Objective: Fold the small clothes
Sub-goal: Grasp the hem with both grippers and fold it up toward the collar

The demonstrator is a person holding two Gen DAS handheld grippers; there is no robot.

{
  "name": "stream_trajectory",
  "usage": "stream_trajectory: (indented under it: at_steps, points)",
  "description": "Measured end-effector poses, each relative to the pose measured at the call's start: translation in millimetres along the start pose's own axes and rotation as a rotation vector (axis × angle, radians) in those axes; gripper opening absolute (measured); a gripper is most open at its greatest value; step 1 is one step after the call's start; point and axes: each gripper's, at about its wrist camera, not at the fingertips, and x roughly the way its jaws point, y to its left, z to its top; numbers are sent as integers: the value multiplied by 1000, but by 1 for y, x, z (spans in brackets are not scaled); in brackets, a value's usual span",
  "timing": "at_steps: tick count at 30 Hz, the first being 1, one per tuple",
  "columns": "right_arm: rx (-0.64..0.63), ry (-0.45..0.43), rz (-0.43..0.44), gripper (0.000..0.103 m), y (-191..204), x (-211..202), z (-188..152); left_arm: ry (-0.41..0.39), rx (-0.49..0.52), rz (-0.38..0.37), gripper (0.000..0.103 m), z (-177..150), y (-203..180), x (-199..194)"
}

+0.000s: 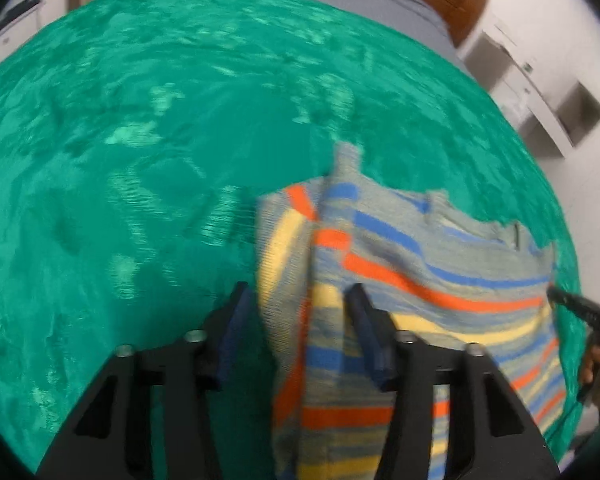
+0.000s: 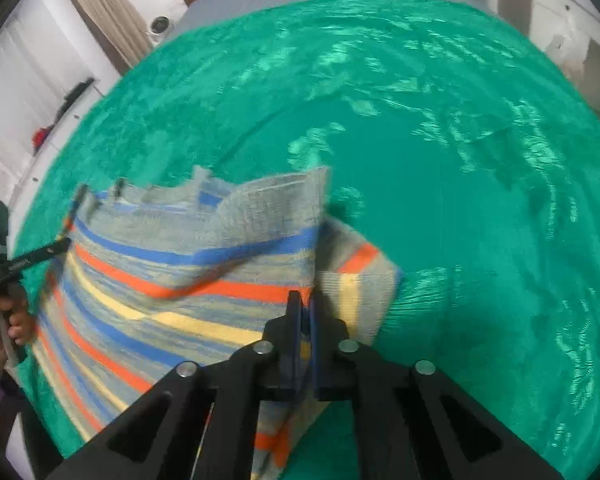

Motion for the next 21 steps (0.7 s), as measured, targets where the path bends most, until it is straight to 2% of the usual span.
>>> stream_trajectory:
  at_steps: [1,3,6,7,8,9,12,15,16,18,19,20,21]
  points:
    - [16,3,-23,3,-4,2,0,-5,-20,0,39,0,4,0]
    - [31,9,-31,3,-9,2,-4,-3,-44,-12,39,-1,8,-1]
    - [16,-2,-30,3,-5,-3,-6,-17,1,11,40,3,0,-11]
    - [19,-6,-27,8,-4,-6,-5,-41,26,14,46,7,-4,-18]
    - [20,-12,-32,16,-3,-10,-3,-57,46,10,57,12,-9,-21]
    - [10,-22,-38,19,-1,-15,-1,-66,67,4,60,16,-14,-23]
    - [-51,-48,-49,21,11,-22,9,-63,133,-45,62,27,-32,-20]
    - [-90,-54,31,21,27,-20,18,-42,224,-110,62,26,-56,-8]
    - [-107,-45,49,21,35,-15,21,-20,250,-97,60,27,-62,1]
    - [-133,7,59,22,44,4,23,21,288,21,37,30,-69,26]
    - [-136,45,37,24,44,18,24,26,291,88,13,33,-68,35]
    - [-127,60,-5,23,40,29,24,21,262,121,10,38,-61,42]
    - [-104,45,-9,23,35,33,25,10,208,112,10,44,-53,42]
